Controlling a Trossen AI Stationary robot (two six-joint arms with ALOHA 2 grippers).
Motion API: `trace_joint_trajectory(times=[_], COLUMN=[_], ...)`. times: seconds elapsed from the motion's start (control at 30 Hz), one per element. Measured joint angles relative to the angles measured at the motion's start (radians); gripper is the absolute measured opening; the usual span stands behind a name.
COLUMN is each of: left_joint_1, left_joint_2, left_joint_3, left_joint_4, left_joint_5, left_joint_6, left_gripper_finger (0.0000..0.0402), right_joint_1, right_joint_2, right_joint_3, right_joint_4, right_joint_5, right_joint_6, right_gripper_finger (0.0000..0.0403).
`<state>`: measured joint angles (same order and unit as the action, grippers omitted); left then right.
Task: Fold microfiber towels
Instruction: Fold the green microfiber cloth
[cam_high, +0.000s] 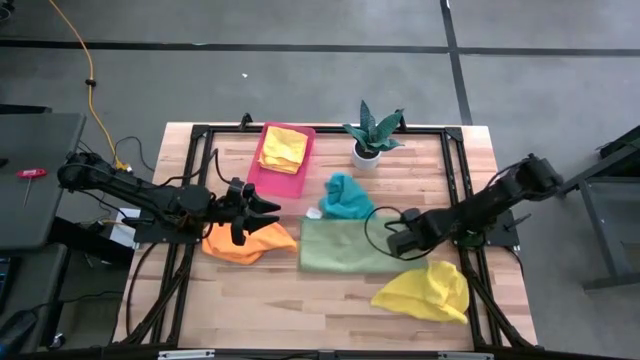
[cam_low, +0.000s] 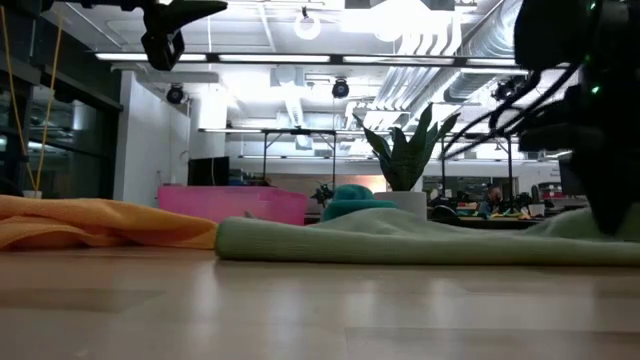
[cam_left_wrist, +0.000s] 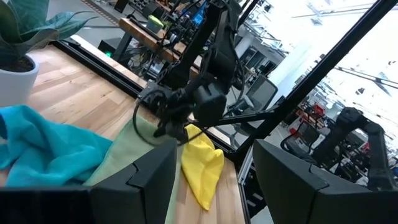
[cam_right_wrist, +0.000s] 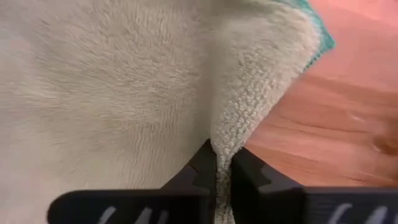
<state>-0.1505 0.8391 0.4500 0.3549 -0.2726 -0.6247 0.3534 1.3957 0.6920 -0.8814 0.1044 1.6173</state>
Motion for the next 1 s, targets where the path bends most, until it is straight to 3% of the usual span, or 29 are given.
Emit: trace_joint_trajectory(times=[0.27, 0.43, 0.67, 1.0], left_joint_1=[0.000, 0.000, 0.000, 0.000], left_joint_2=[0.000, 0.000, 0.000, 0.000], left_joint_3=[0.000, 0.000, 0.000, 0.000], left_joint_4=[0.000, 0.000, 0.000, 0.001], left_joint_5=[0.000, -0.001, -0.004, -0.004], left_joint_6=[0.000, -0.001, -0.019, -0.019], left_gripper_finger=[0.0200, 0.0200, 0.0200, 0.0200], right_joint_1=[0.000, 0.000, 0.000, 0.000], right_joint_2=[-0.269, -0.371, -0.359, -0.211], right_joint_3=[-0.013, -0.013, -0.013, -0.012], right_joint_4=[-0.199, -0.218, 0.044, 0.513], right_joint_5=[0.037, 0.037, 0.050, 0.177], right_joint_6=[-0.003, 0.027, 0.019, -0.003], right_gripper_finger=[0.0003, 0.0002, 0.0001, 0.0000])
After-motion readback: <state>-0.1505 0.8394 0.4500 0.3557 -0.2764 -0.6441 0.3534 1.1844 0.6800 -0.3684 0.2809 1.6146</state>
